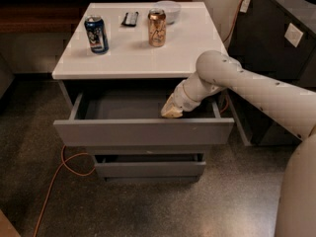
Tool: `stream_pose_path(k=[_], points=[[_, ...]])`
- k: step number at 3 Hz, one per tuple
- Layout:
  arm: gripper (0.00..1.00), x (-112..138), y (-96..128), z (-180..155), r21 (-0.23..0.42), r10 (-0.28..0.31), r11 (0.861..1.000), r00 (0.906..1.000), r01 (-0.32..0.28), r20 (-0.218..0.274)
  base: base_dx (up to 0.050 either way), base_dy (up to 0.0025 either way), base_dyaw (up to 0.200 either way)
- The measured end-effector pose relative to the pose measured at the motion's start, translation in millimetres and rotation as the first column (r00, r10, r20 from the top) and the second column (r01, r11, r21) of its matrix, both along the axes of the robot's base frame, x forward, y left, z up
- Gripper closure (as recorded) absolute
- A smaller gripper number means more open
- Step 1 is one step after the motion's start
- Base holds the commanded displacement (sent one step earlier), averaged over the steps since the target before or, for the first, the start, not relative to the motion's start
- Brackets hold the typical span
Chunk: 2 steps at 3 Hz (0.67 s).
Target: Open top drawer
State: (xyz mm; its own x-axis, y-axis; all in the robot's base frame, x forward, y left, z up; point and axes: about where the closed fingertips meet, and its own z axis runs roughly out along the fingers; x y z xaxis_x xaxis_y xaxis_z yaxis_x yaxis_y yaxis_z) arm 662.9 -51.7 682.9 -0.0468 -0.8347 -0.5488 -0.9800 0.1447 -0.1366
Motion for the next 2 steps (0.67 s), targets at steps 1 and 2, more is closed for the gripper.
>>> stream_pose_path(k=[1,2], points=[[1.0,-13,6,-3,0.003,0.011,1.0,0.9999,-0.011,-0.013,0.0,0.0,0.0],[1.0,-26,13,-3,0.012,0.026,1.0,0.9994,-0.026,-0.024,0.0,0.0,0.0]])
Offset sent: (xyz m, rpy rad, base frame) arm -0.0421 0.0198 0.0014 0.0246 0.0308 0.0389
